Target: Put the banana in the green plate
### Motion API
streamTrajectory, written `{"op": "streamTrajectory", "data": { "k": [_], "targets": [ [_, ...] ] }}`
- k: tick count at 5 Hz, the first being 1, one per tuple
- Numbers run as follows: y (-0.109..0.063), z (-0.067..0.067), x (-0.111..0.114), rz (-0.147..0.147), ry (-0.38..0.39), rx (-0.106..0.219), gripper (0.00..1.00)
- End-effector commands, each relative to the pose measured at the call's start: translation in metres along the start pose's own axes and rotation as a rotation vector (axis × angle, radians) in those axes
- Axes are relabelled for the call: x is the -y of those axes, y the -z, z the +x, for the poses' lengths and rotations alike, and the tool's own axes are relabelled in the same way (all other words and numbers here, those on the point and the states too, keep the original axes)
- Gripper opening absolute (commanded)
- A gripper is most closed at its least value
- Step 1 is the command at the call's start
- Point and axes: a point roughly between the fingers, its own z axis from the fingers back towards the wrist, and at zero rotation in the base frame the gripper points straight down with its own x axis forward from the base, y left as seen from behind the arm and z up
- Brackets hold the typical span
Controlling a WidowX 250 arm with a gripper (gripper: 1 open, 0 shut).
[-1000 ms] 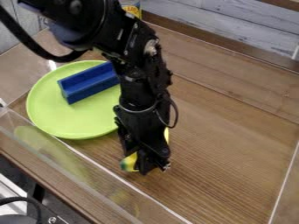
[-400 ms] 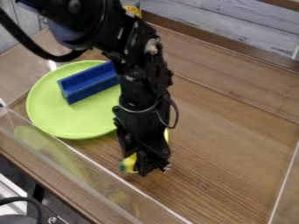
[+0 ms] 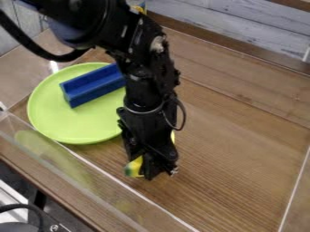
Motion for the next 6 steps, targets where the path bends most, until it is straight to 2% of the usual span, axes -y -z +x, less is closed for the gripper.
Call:
{"op": "streamTrajectory", "data": {
  "k": [1, 6],
  "targets": [
    [-0.0138, 0.01, -0.0005, 0.016, 0.007, 0.056, 0.0],
    [-0.0178, 0.0092, 0.0018, 0.017, -0.014, 0.057, 0.0]
  ]
}}
